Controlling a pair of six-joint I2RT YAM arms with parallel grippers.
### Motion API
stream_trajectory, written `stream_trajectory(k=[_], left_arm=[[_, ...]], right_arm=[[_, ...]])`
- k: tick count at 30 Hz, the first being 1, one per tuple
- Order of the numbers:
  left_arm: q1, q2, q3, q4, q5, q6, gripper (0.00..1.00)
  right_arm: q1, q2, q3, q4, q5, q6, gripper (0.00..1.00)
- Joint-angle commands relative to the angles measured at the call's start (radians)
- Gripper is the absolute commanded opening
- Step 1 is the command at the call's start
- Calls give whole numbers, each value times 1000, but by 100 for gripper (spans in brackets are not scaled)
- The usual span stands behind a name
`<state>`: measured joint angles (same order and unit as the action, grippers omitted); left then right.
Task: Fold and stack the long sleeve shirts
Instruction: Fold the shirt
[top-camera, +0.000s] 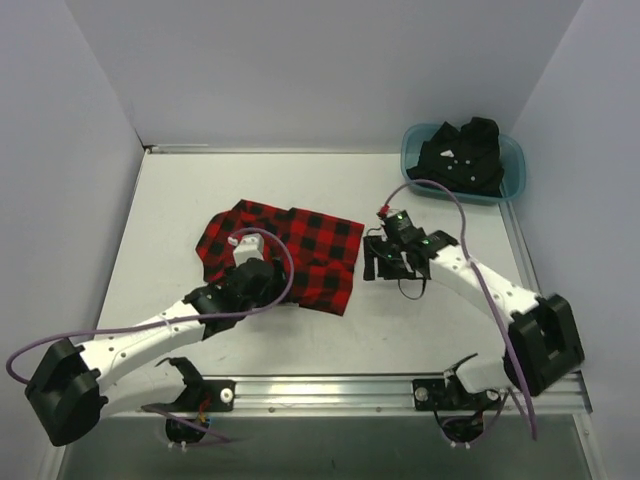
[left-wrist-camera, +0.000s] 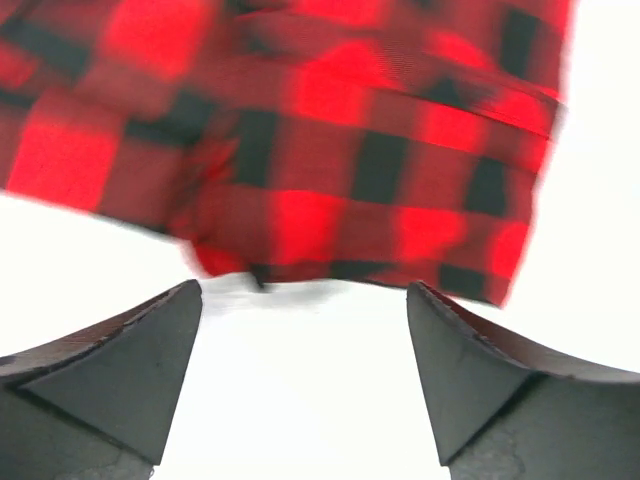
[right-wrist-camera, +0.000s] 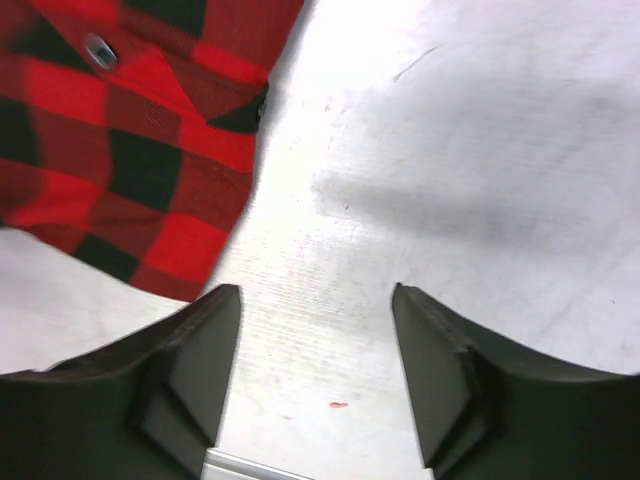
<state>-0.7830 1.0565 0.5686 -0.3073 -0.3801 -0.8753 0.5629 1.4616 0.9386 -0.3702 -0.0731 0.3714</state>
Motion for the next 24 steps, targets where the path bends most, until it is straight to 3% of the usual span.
stream_trajectory(k=[1, 5, 8, 14, 24], left_arm=[[-126, 25, 125, -7, -101, 293, 94], [-361, 183, 255, -4, -199, 528, 96], [-432, 366, 347, -4, -204, 648, 96], [-483, 560, 482, 2, -209, 763, 92], [-484, 775, 579, 34, -169, 828, 85]], right_arm=[[-127, -164, -75, -29, -53, 111, 65], [-268, -326, -180, -4, -161, 191, 90], [-325, -415, -245, 1, -195, 230, 96], [-356, -544, -323, 4, -198, 262, 95], [-379, -595, -369, 7, -211, 287, 94]])
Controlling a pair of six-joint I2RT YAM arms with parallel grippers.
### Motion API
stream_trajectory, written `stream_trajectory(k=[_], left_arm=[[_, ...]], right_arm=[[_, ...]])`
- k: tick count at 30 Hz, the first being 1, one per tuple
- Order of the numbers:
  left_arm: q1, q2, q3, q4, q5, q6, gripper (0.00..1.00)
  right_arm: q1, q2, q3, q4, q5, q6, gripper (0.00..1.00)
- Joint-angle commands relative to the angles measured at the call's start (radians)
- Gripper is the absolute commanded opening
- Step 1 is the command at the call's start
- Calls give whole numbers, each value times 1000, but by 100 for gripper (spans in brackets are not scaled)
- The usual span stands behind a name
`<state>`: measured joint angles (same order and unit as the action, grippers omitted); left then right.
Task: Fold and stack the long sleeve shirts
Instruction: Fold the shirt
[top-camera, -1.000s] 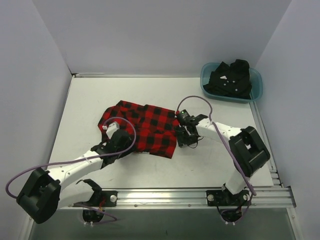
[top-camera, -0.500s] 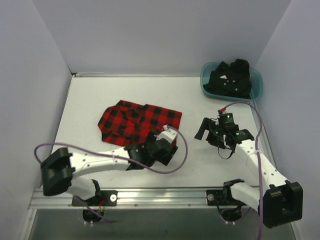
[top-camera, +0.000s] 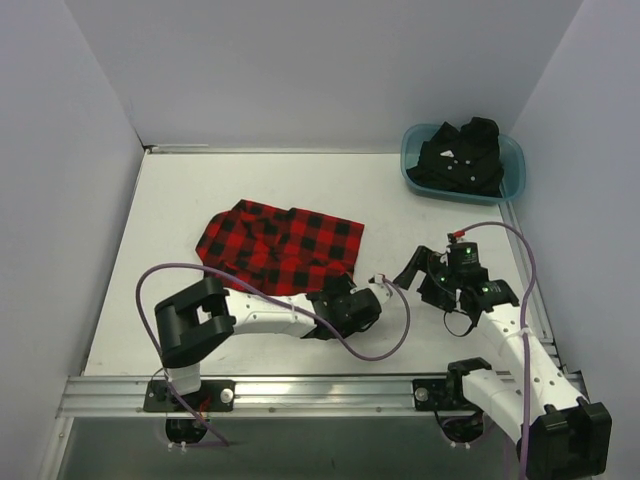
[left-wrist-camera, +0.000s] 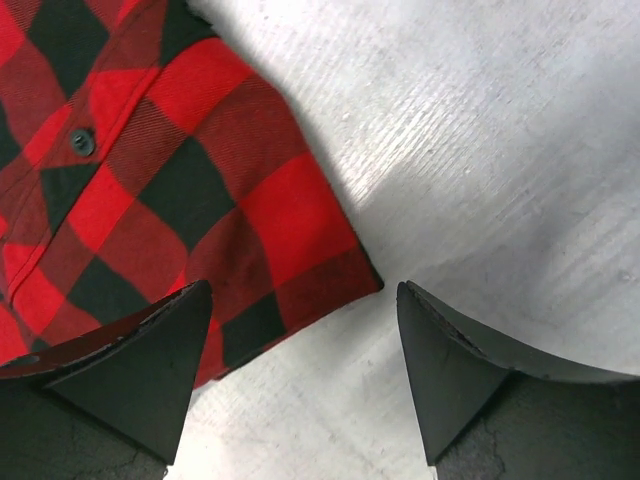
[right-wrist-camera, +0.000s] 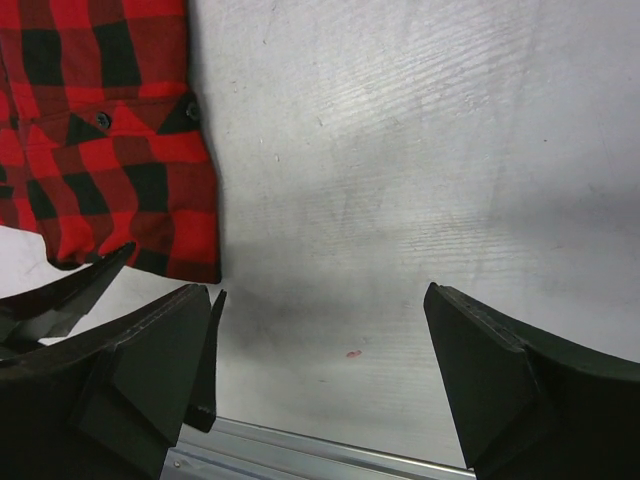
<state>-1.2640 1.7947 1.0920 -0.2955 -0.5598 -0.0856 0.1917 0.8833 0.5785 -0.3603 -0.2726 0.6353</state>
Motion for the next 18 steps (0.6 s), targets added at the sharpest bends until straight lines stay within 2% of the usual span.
stream_trajectory(k=[1, 3, 6, 7, 9, 11, 12, 14, 18], left_arm=[[-3, 46, 58, 18, 12, 38, 84], [-3, 72, 63, 12, 12, 32, 81], [-3, 103, 71, -7, -9, 17, 70], [-2, 109, 71, -14, -26, 9, 57], [-2, 117, 69, -19, -40, 3, 44], [-2, 111, 66, -17, -49, -11, 19], [-2, 97, 65, -19, -49, -16, 12], [2, 72, 62, -19, -46, -37, 7], [28, -33, 46, -31, 20, -104, 7]], right_arm=[[-11, -15, -9, -2, -14, 23, 94], [-9, -17, -12, 1, -19, 26, 94], [-12, -20, -20, 17, -22, 30, 94], [-12, -18, -25, 24, -28, 35, 94], [-14, -6, -45, 69, -48, 50, 94], [-12, 22, -55, 107, -105, 70, 94], [-14, 31, -77, 160, -121, 104, 94], [-14, 57, -107, 228, -148, 151, 94], [-14, 143, -170, 510, -210, 299, 94]])
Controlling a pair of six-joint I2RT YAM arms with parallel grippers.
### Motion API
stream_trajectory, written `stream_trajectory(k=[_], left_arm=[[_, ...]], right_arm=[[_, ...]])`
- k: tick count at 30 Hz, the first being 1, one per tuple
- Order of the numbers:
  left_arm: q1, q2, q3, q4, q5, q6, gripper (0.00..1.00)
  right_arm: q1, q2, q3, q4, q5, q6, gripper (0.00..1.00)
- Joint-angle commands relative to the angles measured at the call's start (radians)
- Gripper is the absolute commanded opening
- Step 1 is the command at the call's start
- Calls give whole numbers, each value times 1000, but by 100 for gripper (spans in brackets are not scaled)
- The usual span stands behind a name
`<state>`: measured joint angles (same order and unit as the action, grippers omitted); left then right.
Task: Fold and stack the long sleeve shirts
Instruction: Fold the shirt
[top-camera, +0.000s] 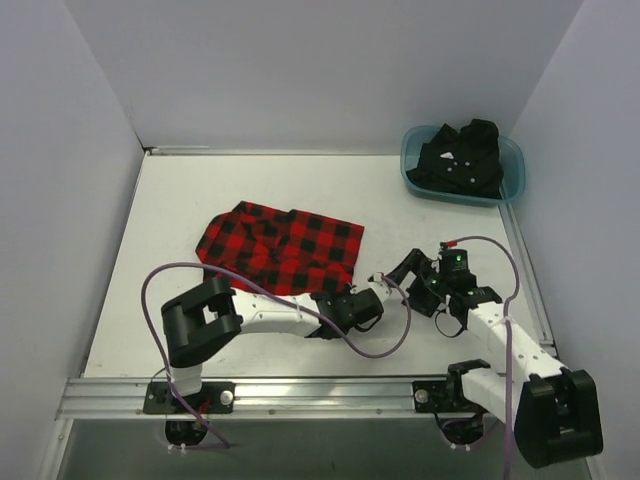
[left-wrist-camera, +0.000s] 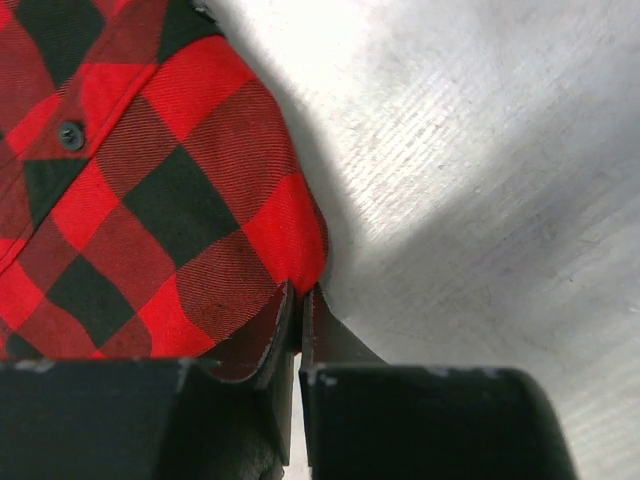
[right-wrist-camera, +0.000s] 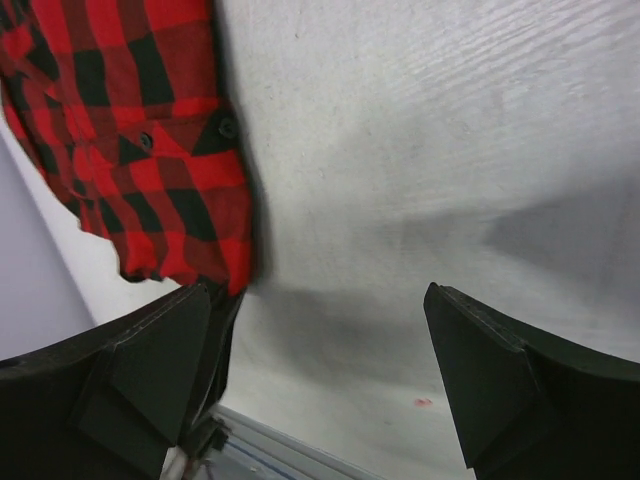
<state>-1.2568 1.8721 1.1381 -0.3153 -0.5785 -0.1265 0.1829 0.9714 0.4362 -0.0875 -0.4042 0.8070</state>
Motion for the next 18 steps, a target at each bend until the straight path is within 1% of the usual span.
stream_trajectory(k=[1, 2, 3, 6, 7, 8, 10, 11, 12, 14, 15, 16, 18], left_arm=[[26, -131, -6, -10, 57, -93, 7], [40, -149, -12, -10, 72, -105, 7], [46, -183, -27, -8, 104, -117, 7], [60, -231, -52, 1, 141, -151, 7], [62, -238, -57, 7, 150, -162, 7], [62, -244, -60, 7, 157, -166, 7], [63, -257, -63, 10, 176, -180, 7], [63, -258, -63, 12, 186, -185, 8], [62, -257, -64, 13, 193, -197, 8], [57, -255, -67, 22, 204, -211, 8], [54, -255, -67, 28, 203, -237, 8], [53, -255, -72, 38, 207, -249, 8], [50, -251, -72, 45, 207, -292, 9]], right_arm=[[-5, 82, -43, 291, -97, 194, 95], [-3, 146, -51, 346, -117, 224, 97], [-3, 180, -59, 453, -146, 257, 97], [15, 315, -63, 615, -163, 339, 98], [39, 347, -60, 646, -160, 350, 98], [52, 413, -50, 675, -159, 372, 98], [91, 481, -36, 781, -162, 405, 98], [107, 556, -27, 825, -163, 437, 98], [119, 594, -18, 898, -165, 455, 98], [150, 698, 10, 963, -166, 486, 96], [161, 731, 21, 1024, -165, 517, 95], [170, 786, 29, 1049, -165, 527, 93], [191, 828, 48, 1092, -163, 543, 90]])
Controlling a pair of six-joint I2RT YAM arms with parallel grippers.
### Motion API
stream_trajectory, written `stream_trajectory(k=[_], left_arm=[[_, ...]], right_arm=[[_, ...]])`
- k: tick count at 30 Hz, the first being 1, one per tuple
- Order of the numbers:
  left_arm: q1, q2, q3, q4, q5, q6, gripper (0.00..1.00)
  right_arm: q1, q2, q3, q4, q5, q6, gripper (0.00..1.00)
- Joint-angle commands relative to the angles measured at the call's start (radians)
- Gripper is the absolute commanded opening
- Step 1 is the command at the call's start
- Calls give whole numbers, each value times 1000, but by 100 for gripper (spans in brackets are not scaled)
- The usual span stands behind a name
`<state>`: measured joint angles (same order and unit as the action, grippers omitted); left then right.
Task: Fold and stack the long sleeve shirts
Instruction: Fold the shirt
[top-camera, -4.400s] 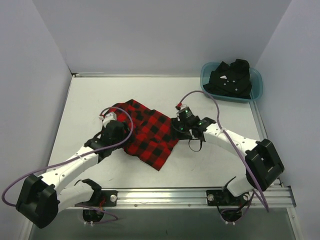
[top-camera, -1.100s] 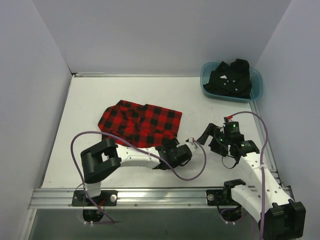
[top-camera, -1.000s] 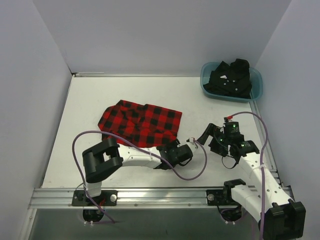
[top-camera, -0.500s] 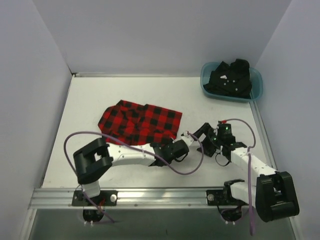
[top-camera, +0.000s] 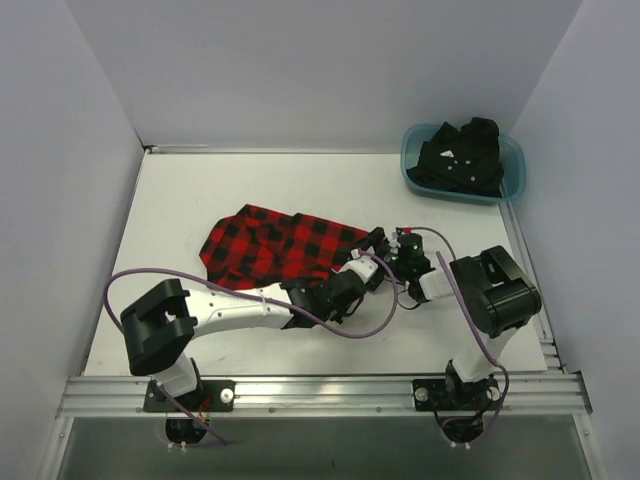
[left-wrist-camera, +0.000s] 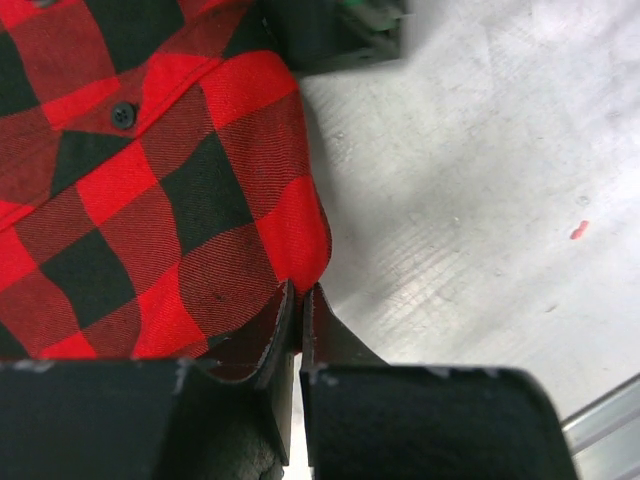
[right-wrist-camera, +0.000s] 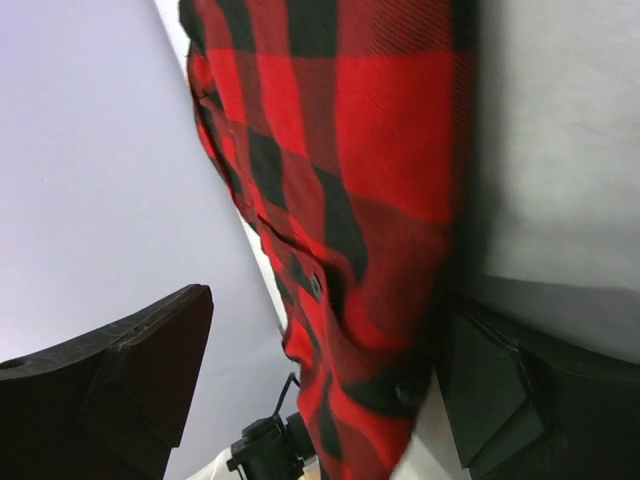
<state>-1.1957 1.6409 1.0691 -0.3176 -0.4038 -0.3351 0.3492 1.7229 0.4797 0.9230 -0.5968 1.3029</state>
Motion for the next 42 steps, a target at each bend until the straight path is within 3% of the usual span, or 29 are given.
stream_trajectory(k=[1, 4, 9, 12, 15, 16, 18, 19, 22, 26, 33, 42], left_arm=[[-10, -19, 2, 52, 33, -94, 9], [-8, -13, 9, 54, 16, -131, 11], [-7, -9, 34, 75, 23, -156, 11], [-7, -1, 51, 78, 46, -160, 11], [-7, -3, 49, 92, 48, -182, 17], [-5, -6, 51, 91, 46, -188, 24], [2, -23, 51, 87, 52, -206, 34], [11, -33, 51, 75, 62, -214, 48], [86, -110, 43, 3, 126, -257, 70], [279, -293, -33, -83, 248, -300, 83], [643, -463, -199, -156, 371, -283, 84], [726, -297, -276, 3, 436, -380, 71]], right_arm=[[30, 99, 8, 86, 31, 47, 87], [37, 103, 7, 82, 29, 27, 81], [47, 52, 23, -65, 46, -62, 74], [47, 30, 48, -131, 40, -105, 64], [50, 11, 79, -213, 35, -168, 40], [48, -3, 85, -234, 28, -178, 21], [42, -25, 109, -326, 19, -246, 10], [36, -52, 120, -372, 11, -273, 1], [-13, -113, 174, -590, -3, -425, 0], [-133, -178, 263, -936, -17, -628, 0], [-187, -229, 512, -1403, 124, -944, 0], [-136, -158, 819, -1699, 359, -1099, 0]])
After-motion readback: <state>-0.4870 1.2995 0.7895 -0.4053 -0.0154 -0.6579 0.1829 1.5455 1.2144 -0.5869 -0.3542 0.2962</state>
